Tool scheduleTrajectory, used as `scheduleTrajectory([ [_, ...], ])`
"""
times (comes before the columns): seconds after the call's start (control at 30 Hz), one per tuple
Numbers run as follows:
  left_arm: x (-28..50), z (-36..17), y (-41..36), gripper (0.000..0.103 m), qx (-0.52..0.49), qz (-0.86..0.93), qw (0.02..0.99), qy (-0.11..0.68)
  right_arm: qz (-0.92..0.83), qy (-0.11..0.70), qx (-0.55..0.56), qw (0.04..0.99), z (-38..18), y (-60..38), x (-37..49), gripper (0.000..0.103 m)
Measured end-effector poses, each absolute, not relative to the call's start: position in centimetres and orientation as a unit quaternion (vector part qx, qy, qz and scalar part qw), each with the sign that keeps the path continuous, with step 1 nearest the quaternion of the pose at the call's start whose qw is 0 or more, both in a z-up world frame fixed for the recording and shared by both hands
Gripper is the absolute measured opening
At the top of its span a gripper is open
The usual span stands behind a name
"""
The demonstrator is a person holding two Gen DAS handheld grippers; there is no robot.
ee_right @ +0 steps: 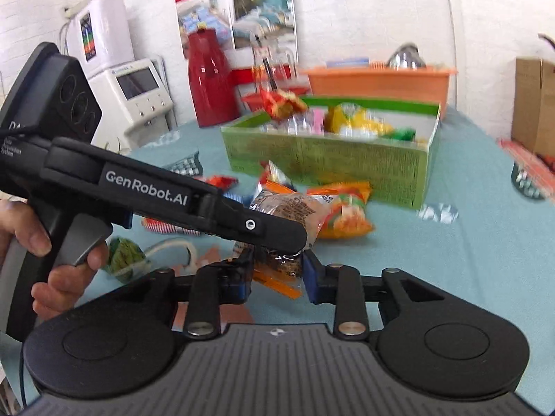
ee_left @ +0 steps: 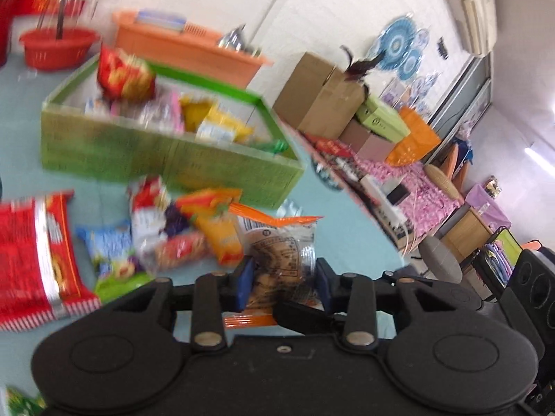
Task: Organize snacks
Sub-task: 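Carry the clear bag into the green box and open the right tool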
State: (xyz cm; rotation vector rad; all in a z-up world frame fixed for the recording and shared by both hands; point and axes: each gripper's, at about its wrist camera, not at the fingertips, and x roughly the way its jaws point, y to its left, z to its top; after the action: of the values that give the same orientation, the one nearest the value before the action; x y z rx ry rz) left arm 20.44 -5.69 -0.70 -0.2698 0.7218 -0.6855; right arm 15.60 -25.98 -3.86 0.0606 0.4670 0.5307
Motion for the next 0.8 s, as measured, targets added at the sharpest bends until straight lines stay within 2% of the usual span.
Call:
scheduleTrajectory([
  [0.33,24.8,5.2,-7.5,0.052,-0.11,-0.342,0.894,0.267,0.235,0.13,0.026,0.963,0.8,-27.3,19.6,0.053],
  [0.73,32.8,3.3,-10.9,0.052,-0.105,-0.355,0.888,0.273,0.205,0.135,0.043,0.968,-0.2,-30.4,25.9,0.053],
  [0.8,33.6,2.6,-11.1,0.055,-0.101,-0.345,0.892,0.275,0.202,0.137,0.041,0.969,-0.9,-30.5,26.9,0.055],
])
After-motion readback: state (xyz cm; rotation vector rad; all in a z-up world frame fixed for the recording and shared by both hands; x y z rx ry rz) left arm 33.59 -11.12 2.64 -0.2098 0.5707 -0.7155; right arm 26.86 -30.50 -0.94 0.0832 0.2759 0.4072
